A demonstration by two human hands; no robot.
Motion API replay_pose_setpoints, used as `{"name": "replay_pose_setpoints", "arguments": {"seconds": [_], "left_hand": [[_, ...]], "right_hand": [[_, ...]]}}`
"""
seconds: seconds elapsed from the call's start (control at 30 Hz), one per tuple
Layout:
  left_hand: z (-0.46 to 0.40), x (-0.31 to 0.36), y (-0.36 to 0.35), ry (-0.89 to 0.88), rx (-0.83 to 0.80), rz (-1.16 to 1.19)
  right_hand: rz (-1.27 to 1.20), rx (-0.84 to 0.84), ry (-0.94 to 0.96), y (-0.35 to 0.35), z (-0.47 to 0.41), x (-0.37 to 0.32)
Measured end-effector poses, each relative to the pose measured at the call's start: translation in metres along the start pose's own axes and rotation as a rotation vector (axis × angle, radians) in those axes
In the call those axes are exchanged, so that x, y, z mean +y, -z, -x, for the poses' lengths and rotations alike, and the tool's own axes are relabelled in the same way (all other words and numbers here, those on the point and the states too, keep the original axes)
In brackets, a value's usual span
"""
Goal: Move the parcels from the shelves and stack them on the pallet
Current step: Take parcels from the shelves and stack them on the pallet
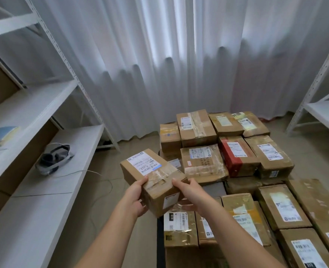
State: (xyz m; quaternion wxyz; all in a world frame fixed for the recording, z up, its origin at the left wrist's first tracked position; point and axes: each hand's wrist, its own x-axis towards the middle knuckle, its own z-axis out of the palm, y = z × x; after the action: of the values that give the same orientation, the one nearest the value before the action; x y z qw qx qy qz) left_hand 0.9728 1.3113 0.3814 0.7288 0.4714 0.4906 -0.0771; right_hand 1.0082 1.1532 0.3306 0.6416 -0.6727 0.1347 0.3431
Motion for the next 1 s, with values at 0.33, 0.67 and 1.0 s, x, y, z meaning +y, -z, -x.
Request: {"name": "replay_pose_setpoints", "arguments": {"seconds": [0.33, 0.67, 1.0], "left_hand": [[-0.232, 0.072, -0.021, 0.199, -0.089, -0.208], [-0.436, 0.080, -0.050, 0.289, -0.196, -0.414], [-0.508, 0.050, -0.068, 0.291, -0.378, -0.538]], "right_hand": [[-0.166, 0.278, -0.189, -0.058, -0.187, 0.007], [-0.589, 0.529, -0.394, -0.097, -0.348, 0.044], [-0.698, 0.738, -0.348, -0.090, -0.404, 0.080]]}}
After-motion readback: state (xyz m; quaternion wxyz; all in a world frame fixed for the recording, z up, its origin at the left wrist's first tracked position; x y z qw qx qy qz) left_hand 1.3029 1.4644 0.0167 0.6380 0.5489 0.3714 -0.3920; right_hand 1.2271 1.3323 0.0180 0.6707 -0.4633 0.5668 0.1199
